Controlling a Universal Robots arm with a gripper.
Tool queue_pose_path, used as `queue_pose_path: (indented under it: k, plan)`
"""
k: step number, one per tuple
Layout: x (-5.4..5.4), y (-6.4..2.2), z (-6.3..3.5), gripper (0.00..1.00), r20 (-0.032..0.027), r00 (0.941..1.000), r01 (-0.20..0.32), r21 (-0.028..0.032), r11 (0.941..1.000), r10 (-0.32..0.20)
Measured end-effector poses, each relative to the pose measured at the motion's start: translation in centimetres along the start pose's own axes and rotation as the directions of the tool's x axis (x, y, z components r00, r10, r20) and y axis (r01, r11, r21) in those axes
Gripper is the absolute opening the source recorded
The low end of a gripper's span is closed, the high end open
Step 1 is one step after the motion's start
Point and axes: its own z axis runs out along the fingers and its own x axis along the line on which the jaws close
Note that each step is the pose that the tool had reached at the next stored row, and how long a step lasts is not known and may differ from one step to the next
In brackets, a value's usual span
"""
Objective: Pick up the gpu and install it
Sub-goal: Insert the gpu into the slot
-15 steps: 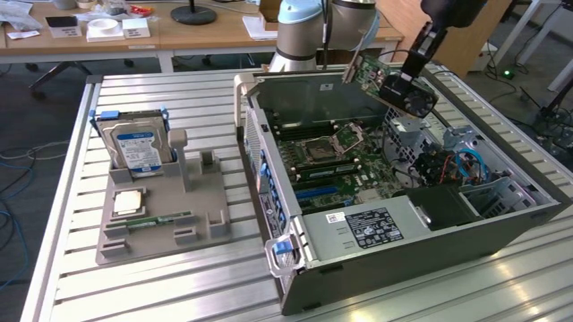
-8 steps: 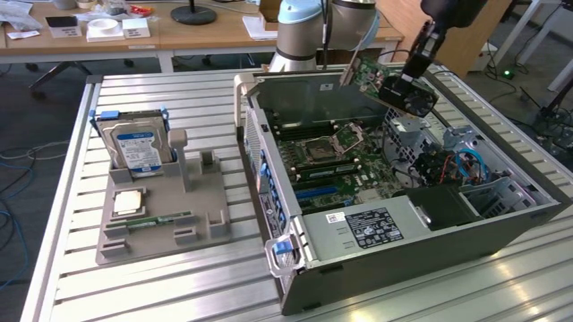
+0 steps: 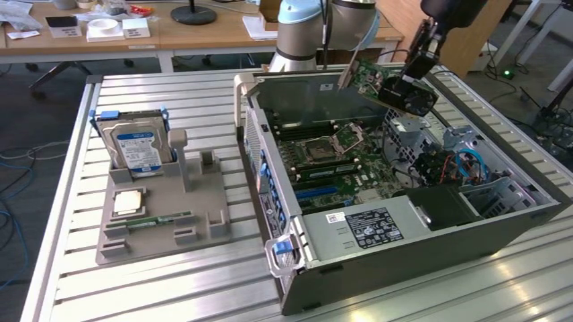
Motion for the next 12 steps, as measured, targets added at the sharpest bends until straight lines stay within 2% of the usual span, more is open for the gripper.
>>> queue_pose_path:
  k: [6,12]
  plan:
    - [0.00,0.00,0.01,0.26,-0.0091,0.9970,0.077,-0.0020,0.9970,-0.077]
    - [0.00,0.00,0.03,0.26,-0.0190,0.9867,0.161,-0.0050,0.9869,-0.161]
